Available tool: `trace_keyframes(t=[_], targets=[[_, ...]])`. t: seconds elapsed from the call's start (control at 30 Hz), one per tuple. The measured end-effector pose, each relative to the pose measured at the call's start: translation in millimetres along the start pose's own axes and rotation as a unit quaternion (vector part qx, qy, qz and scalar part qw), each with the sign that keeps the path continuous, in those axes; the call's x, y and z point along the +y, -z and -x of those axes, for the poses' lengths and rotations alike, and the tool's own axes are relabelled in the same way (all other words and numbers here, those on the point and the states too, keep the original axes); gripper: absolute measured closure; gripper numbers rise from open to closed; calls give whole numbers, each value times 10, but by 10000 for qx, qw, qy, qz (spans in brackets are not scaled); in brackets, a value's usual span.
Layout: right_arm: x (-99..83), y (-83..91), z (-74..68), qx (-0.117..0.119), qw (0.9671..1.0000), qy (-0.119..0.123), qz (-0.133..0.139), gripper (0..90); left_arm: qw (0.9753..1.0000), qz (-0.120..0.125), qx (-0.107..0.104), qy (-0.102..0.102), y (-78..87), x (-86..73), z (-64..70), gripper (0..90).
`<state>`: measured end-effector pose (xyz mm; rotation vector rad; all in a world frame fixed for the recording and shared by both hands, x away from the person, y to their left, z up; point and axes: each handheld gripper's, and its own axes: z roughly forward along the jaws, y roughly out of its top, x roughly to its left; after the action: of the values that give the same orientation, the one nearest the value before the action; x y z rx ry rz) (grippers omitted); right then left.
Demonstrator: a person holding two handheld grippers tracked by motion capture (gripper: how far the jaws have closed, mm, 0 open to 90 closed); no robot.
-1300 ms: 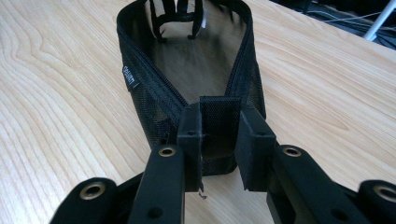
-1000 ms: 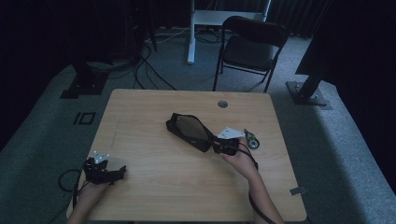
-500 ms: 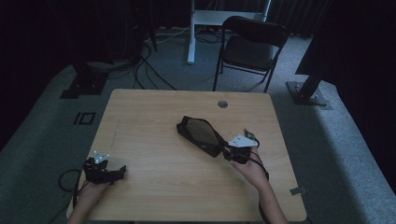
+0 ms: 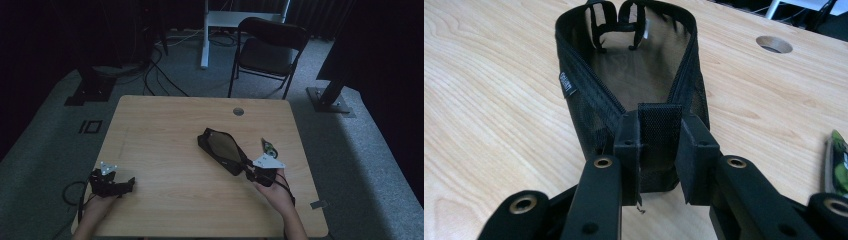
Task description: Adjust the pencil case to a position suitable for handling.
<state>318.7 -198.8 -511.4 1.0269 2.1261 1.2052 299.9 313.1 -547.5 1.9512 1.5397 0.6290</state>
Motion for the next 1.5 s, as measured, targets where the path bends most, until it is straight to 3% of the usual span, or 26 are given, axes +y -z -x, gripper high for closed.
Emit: trace_keyframes(t=[0.1, 0.2, 0.43, 0.73, 0.97, 1.17, 1.33, 1.5], targets=[[-33, 45, -32, -72, 10000, 43, 0, 736, 10000, 0, 0, 0, 0, 0, 0, 2], [-82, 96, -50, -93, 9999, -107, 49, 736, 10000, 1, 0, 0, 0, 0, 0, 2], [-120, 186, -227, -275, 9996, 19, -20, 736, 10000, 0, -2, 1, 0, 0, 0, 2], [-137, 286, -323, -254, 9996, -53, 57, 736, 10000, 0, 0, -1, 0, 0, 0, 2], [-214, 410, -371, -395, 9991, -93, 80, 736, 10000, 0, -1, -1, 0, 0, 0, 2], [-308, 479, -436, -327, 9992, -224, 82, 736, 10000, -5, 11, 6, -1, 2, 2, 2], [-340, 503, -525, -418, 9991, -50, 60, 735, 10000, -6, 11, 4, -1, 2, 1, 2], [-348, 534, -580, -411, 9991, -116, 21, 735, 10000, -6, 11, 4, -1, 2, 1, 2]])
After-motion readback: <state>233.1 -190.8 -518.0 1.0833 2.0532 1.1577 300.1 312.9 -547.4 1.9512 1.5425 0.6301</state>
